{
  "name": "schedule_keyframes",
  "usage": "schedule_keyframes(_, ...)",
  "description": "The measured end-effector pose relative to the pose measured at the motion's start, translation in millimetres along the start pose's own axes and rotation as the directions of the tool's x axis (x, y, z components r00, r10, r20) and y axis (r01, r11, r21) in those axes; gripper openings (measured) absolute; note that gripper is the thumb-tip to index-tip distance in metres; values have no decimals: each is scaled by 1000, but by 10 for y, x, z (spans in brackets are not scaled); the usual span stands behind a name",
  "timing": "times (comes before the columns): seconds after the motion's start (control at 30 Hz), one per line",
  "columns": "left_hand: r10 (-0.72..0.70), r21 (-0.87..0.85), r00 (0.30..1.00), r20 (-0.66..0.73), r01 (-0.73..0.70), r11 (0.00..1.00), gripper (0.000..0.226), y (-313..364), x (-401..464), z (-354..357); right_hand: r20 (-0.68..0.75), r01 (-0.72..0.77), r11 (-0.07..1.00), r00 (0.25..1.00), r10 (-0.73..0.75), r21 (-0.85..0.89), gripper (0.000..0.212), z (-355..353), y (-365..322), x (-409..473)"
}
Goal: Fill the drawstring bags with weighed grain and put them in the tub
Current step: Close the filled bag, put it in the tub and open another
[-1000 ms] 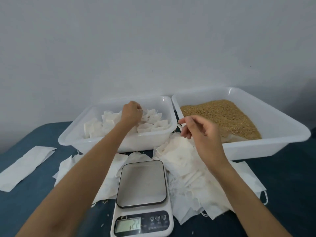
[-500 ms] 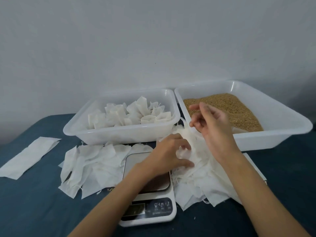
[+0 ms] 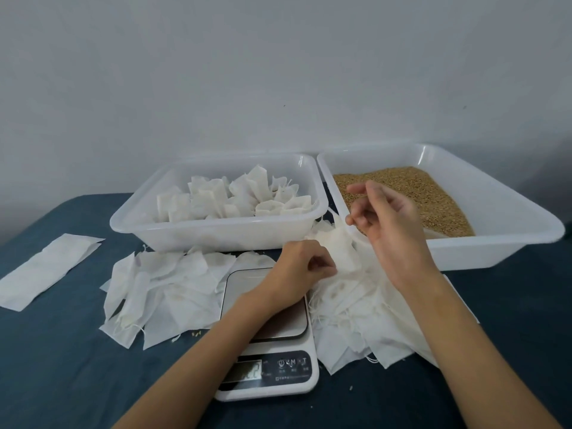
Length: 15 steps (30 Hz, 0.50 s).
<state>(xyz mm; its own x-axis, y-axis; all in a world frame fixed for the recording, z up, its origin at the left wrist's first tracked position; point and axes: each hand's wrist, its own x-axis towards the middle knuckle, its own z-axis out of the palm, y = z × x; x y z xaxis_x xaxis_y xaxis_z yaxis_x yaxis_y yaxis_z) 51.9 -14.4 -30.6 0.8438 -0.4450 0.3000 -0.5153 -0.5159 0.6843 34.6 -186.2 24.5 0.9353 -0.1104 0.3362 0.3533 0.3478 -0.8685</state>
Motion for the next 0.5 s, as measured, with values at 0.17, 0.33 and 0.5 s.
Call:
schedule_keyframes(0.17, -72, -127, 997, -30, 68, 990, 18, -8, 13, -10, -1, 5, 1000, 1000, -5, -16, 30, -9, 4, 3)
schedule_keyframes(0.33, 29, 65, 969, -245, -13, 998, 14, -105, -60, -138, 2, 5, 1000, 1000, -5, -21, 30, -17, 6, 4)
schedule_keyframes(0.5, -7, 270, 950, -313, 96, 958, 17, -415, -289, -520, 9, 59, 987, 998, -59, -152, 27, 7, 5, -35)
